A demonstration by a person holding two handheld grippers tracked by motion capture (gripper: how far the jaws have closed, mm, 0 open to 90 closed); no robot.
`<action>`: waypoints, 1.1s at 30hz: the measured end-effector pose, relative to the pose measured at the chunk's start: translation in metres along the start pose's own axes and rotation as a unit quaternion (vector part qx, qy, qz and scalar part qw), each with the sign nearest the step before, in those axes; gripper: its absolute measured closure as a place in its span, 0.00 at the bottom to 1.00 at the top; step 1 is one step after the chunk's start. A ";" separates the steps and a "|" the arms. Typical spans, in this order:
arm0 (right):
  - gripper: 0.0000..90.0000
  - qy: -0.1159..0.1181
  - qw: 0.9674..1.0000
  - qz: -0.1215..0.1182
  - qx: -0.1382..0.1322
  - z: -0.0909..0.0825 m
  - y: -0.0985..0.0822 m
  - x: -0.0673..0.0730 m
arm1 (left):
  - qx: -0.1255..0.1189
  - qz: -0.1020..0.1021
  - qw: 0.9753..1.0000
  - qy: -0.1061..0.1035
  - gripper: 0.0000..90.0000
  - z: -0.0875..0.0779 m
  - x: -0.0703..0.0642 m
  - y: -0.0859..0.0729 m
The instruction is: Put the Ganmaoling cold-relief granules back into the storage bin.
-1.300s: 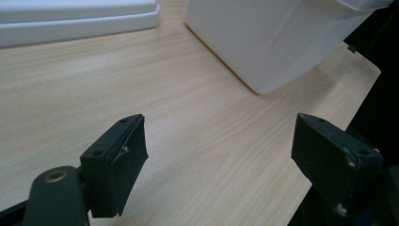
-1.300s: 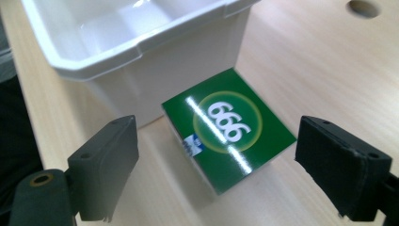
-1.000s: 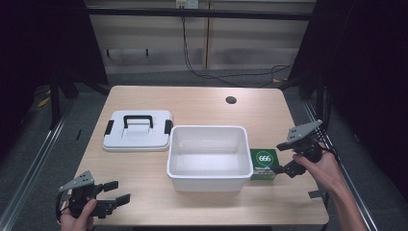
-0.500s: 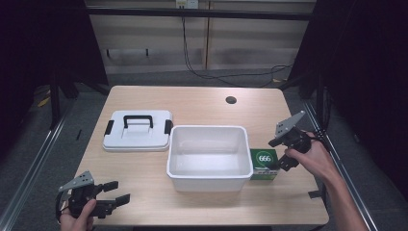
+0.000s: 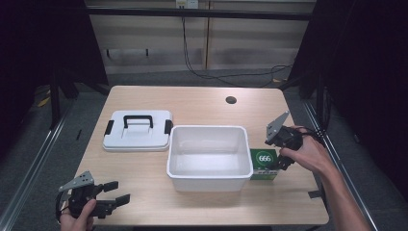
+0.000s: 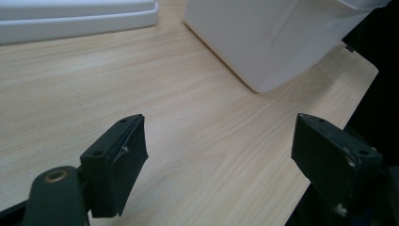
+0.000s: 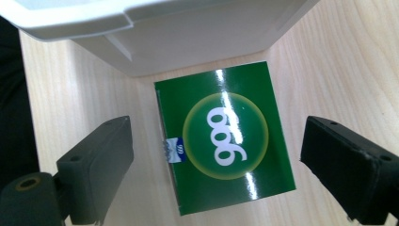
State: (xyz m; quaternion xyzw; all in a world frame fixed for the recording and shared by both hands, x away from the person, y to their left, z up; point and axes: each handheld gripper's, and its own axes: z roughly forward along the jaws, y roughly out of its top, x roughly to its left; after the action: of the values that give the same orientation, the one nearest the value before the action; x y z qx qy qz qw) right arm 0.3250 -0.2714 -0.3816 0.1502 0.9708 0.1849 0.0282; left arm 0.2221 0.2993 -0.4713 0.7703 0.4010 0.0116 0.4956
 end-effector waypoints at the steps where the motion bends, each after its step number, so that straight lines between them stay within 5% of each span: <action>1: 0.10 -0.001 1.000 -0.002 0.002 0.001 0.001 -0.001 | 0.001 0.001 1.000 0.000 0.21 0.000 0.000 0.000; 9: 0.10 -0.001 1.000 -0.017 0.025 0.011 0.005 -0.005 | 0.001 0.001 1.000 0.000 0.21 0.000 0.000 0.000; 14: 0.10 0.018 0.999 -0.028 0.041 0.016 0.009 -0.006 | 0.004 0.003 1.000 -0.001 0.21 0.000 -0.001 0.000; 17: 0.10 0.026 0.997 -0.030 0.072 0.023 0.011 -0.006 | 0.004 0.004 1.000 0.000 0.21 0.000 -0.001 0.000; 33: 0.11 0.011 0.991 -0.050 0.122 0.042 0.010 -0.009 | 0.003 0.003 1.000 0.000 0.21 0.000 -0.001 0.000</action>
State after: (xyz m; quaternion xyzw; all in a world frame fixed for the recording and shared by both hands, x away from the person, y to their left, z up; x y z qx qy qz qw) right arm 0.3411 -0.2503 -0.4173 0.1015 0.9927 0.0652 0.0081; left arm 0.2213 0.2990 -0.4713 0.7728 0.3988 0.0115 0.4935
